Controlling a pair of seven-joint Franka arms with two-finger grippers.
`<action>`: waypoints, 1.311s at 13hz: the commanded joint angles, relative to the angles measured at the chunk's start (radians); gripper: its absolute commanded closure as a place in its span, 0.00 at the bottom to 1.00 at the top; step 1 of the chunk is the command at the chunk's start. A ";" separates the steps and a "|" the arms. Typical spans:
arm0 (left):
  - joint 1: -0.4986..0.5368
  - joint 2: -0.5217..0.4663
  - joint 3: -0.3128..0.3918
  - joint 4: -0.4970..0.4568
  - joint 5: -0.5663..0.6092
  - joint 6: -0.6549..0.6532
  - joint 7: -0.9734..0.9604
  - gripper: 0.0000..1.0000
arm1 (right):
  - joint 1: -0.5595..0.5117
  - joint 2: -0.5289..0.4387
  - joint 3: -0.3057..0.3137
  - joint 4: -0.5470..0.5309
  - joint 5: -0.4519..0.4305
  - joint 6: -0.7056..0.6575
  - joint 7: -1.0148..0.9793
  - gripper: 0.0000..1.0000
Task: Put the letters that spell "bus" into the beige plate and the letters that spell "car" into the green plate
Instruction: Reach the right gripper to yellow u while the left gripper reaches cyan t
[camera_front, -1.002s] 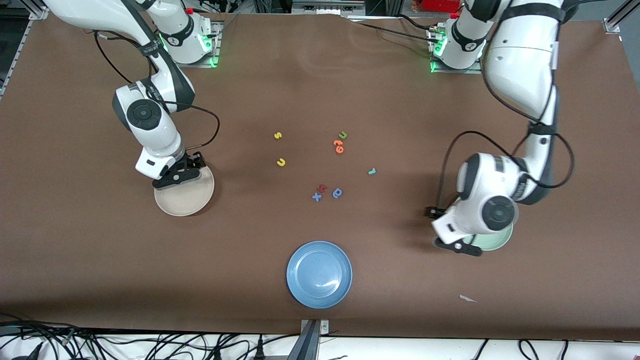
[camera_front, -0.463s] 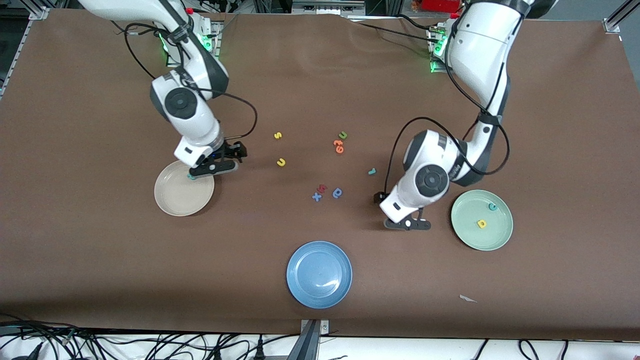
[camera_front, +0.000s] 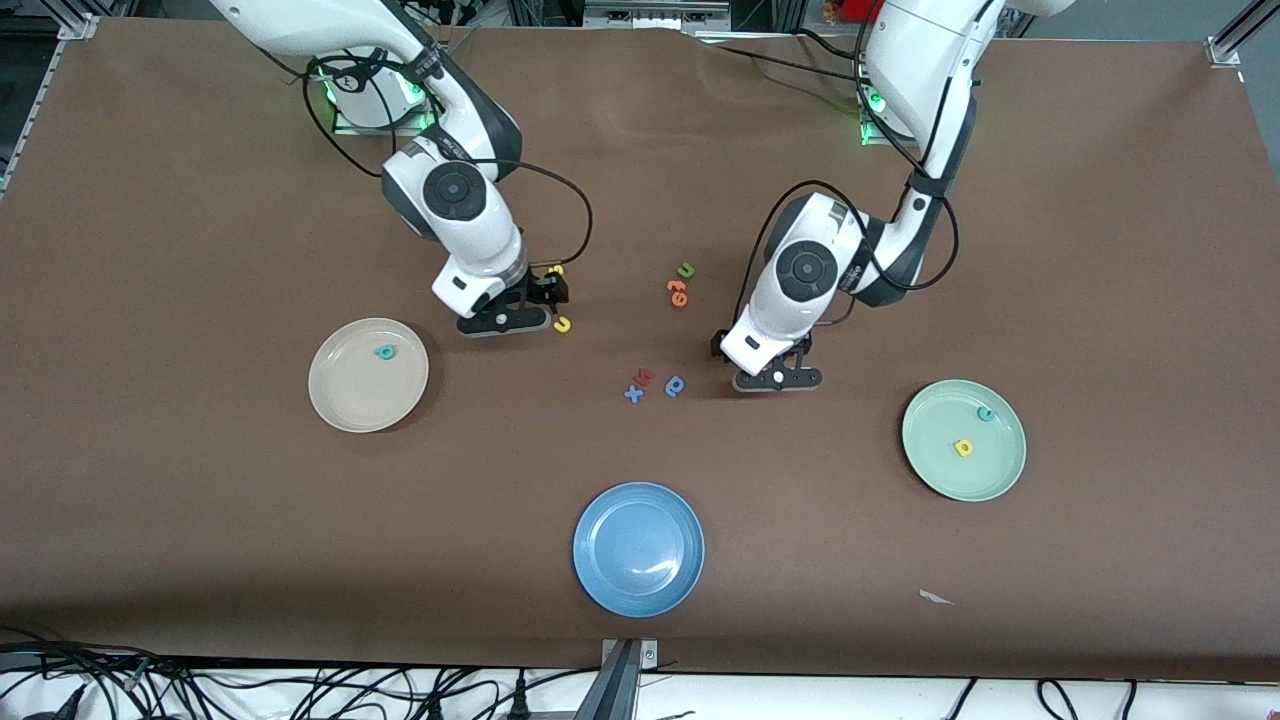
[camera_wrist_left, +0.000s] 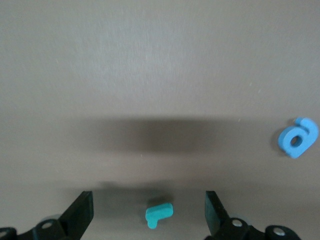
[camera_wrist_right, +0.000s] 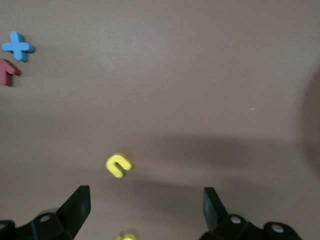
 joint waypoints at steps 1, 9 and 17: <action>-0.025 -0.045 0.014 -0.065 -0.016 0.028 -0.032 0.09 | 0.026 0.070 -0.007 0.047 -0.096 0.026 0.103 0.00; -0.045 -0.036 0.012 -0.070 -0.016 0.028 -0.067 0.30 | 0.066 0.173 -0.010 0.047 -0.363 0.088 0.369 0.00; -0.046 -0.014 0.012 -0.059 -0.018 0.028 -0.070 0.59 | 0.068 0.198 -0.010 0.058 -0.368 0.118 0.377 0.08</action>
